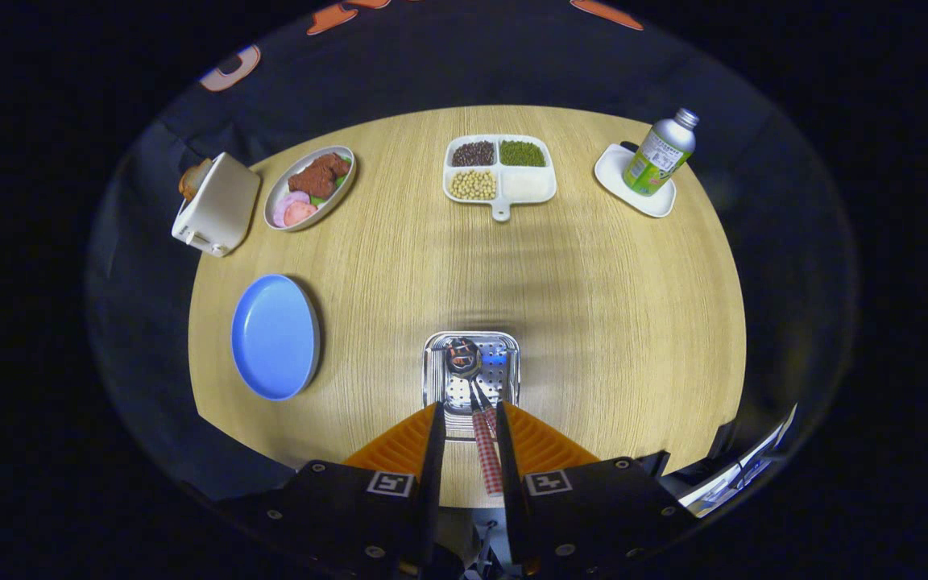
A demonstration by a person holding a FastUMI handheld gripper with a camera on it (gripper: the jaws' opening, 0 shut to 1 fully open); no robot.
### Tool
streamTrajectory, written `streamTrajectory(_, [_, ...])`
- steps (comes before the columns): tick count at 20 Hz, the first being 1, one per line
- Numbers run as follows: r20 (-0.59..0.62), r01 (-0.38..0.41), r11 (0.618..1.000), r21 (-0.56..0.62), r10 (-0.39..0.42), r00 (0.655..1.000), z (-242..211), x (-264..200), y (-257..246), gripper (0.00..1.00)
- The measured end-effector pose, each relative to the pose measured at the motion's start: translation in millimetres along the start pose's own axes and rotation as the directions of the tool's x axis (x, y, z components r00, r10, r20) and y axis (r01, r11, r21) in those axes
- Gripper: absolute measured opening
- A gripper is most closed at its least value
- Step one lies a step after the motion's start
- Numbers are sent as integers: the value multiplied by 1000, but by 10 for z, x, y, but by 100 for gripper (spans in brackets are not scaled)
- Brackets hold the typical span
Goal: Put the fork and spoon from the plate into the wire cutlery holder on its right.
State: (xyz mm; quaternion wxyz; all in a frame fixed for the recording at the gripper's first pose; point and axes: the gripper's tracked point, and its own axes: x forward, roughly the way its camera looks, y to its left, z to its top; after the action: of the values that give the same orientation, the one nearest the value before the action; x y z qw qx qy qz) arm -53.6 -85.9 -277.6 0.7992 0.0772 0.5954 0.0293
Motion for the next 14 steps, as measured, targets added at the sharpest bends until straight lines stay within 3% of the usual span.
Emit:
streamTrajectory(3, [166,-60,998,29,54,985,248,-202,225,50])
streamTrajectory(6, [344,-94,996,7,86,935,555,-468,395,67])
streamTrajectory(10, [540,-152,988,-14,135,831,888,-893,713,82])
streamTrajectory(14, [688,-138,989,-60,141,712,1127,-1298,961,87])
